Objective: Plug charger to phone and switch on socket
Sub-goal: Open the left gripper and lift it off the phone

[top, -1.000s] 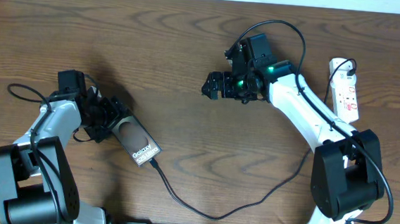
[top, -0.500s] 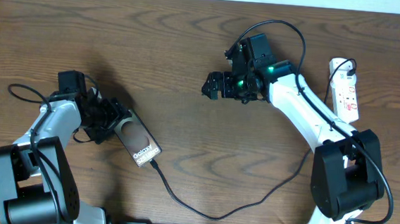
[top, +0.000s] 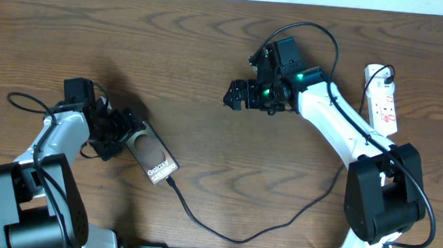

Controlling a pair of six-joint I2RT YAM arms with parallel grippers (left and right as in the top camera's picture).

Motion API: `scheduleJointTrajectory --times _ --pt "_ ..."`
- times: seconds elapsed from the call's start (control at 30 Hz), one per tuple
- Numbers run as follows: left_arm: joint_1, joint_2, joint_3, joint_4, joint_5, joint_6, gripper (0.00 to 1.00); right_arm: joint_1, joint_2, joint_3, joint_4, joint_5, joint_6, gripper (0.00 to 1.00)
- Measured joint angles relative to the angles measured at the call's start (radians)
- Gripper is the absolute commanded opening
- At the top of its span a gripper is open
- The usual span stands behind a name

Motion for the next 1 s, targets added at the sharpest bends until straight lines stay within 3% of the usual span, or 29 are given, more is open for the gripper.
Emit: scheduleJointTrajectory --times 0.3,0.7,0.97,1.0 --pt "0.002 -0.17 -0.008 -0.006 -0.046 0.046 0.88 0.0 0.0 0.0 0.0 0.002 0.0 0.99" --pt "-0.08 -0.458 -0.008 -0.003 0.135 0.352 0.84 0.0 0.0 0.0 0.0 0.002 0.014 0.99" --pt "-0.292 -0.501 0.024 -0.055 -0.051 0.405 0.87 0.0 0.0 0.0 -0.027 0.001 0.016 0.99" --pt "-0.315 -0.501 0.032 -0.055 -0.086 0.404 0.91 0.0 0.0 0.0 -0.031 0.001 0.016 0.99"
